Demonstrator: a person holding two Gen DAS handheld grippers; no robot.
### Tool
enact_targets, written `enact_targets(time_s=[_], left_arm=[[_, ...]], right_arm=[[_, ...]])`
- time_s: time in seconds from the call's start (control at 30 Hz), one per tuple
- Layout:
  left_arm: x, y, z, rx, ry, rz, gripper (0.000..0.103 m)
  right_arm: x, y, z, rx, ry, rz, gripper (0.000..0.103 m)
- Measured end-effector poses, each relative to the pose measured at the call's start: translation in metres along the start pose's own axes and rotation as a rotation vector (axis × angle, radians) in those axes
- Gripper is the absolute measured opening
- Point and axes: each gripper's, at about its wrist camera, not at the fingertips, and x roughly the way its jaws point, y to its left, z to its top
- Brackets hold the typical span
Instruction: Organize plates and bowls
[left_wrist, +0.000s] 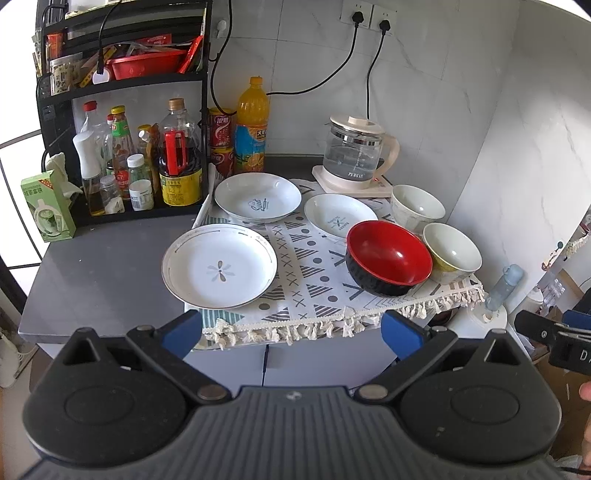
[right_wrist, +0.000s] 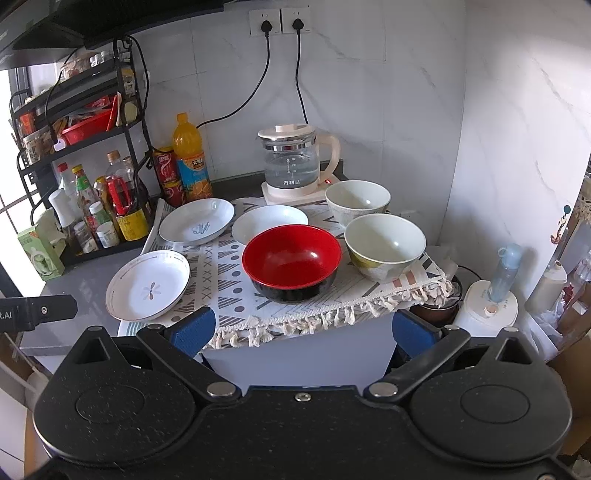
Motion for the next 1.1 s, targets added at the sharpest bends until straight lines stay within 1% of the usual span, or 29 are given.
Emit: enact_targets(time_s=[0.53,1.1], left_arm=[[-0.0010,-0.0007,-0.0009,0.002,-0.001,0.008,0.102],[0.0038,-0.0056,-0.0028,0.012,-0.007,-0.005,0.102]], right_arm=[[-0.0009,-0.0016,-0.0005,-0.009,0.007,0.001,0.103],[0.0014,-0.0017,-0.0023,-0.001,0.000,-0.005,0.103]])
